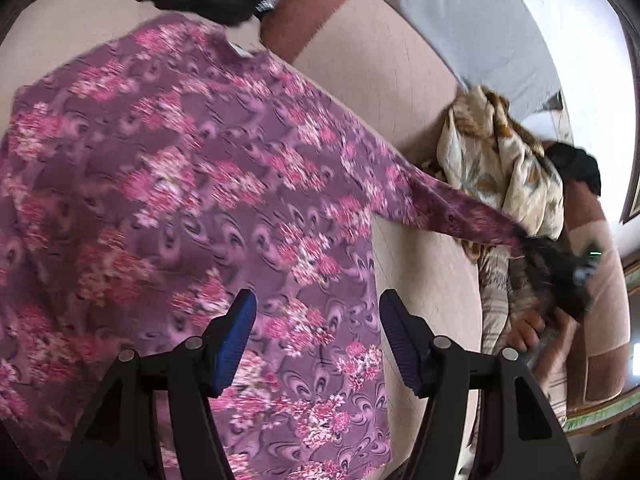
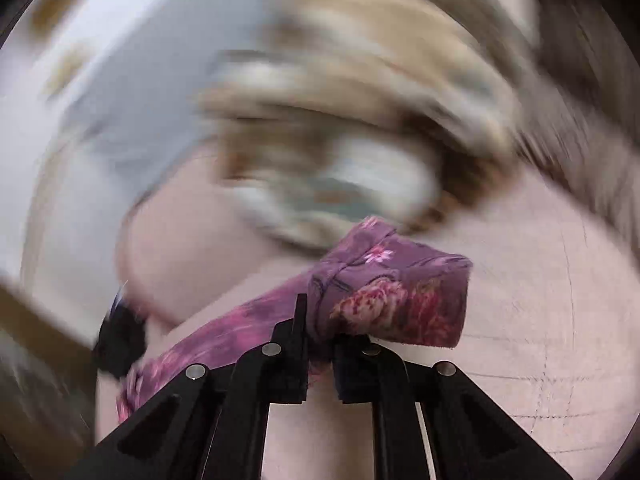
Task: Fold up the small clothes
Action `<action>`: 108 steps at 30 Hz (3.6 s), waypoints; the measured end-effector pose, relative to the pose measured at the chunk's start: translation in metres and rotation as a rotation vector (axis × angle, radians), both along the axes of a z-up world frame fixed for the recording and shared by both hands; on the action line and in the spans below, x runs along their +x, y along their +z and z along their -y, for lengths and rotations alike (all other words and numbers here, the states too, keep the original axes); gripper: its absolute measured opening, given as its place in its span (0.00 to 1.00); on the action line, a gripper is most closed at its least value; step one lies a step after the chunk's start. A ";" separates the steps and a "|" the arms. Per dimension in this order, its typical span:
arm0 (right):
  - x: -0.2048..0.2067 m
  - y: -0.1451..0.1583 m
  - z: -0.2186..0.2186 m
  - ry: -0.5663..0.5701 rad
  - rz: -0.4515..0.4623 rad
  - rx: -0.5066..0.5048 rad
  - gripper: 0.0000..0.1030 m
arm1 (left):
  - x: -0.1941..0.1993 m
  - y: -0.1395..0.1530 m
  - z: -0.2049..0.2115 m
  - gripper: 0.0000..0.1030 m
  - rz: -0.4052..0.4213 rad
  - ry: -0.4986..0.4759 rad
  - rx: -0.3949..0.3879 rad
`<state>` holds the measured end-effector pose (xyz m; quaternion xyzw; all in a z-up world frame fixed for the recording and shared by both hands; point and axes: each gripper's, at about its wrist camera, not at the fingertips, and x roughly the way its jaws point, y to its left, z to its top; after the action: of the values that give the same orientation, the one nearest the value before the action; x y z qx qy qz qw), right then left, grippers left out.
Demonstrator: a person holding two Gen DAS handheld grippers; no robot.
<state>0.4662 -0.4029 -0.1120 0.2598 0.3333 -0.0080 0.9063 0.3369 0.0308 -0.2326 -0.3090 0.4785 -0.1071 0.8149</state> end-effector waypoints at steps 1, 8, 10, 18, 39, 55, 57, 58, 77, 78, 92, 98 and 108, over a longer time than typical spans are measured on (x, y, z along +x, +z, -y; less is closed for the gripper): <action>-0.006 0.020 -0.031 0.071 0.046 -0.048 0.10 | -0.002 0.003 -0.009 0.61 0.007 0.018 -0.009; -0.070 0.039 -0.243 0.597 0.123 -0.150 0.10 | -0.013 0.007 -0.081 0.64 0.015 0.138 -0.051; -0.082 0.011 -0.285 0.682 0.079 -0.156 0.10 | -0.012 0.001 -0.099 0.64 0.004 0.170 -0.038; -0.081 -0.133 -0.327 0.723 -0.339 0.095 0.47 | 0.010 -0.029 -0.115 0.64 -0.086 0.105 -0.073; -0.091 -0.139 -0.174 0.314 -0.321 0.285 0.60 | 0.033 -0.032 0.035 0.74 -0.065 -0.107 0.387; 0.000 -0.155 -0.175 0.343 -0.365 0.454 0.62 | -0.083 -0.009 -0.104 0.07 0.030 0.140 0.007; 0.001 -0.156 -0.181 0.357 -0.364 0.437 0.62 | -0.083 -0.033 -0.105 0.09 -0.068 0.107 0.015; 0.001 -0.157 -0.183 0.364 -0.364 0.428 0.62 | -0.086 -0.038 -0.103 0.15 -0.090 0.104 0.038; 0.069 -0.082 -0.164 0.503 -0.240 0.244 0.76 | 0.106 0.025 -0.195 0.77 -0.023 0.164 0.380; 0.083 -0.083 -0.166 0.515 -0.252 0.247 0.76 | 0.133 0.019 -0.195 0.77 -0.031 0.148 0.388; 0.209 -0.142 -0.233 0.535 -0.418 0.030 0.03 | 0.232 -0.033 -0.215 0.04 -0.150 0.192 0.305; 0.179 -0.083 -0.169 0.452 -0.257 0.076 0.00 | 0.237 0.016 -0.235 0.04 -0.024 0.214 0.155; 0.179 -0.084 -0.103 0.372 -0.177 0.223 0.13 | 0.288 -0.016 -0.204 0.07 -0.161 0.180 0.324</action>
<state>0.6451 -0.2996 -0.1956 0.2905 0.4526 0.1733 0.8251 0.6254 0.2348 -0.2485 -0.2231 0.5235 0.0698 0.8193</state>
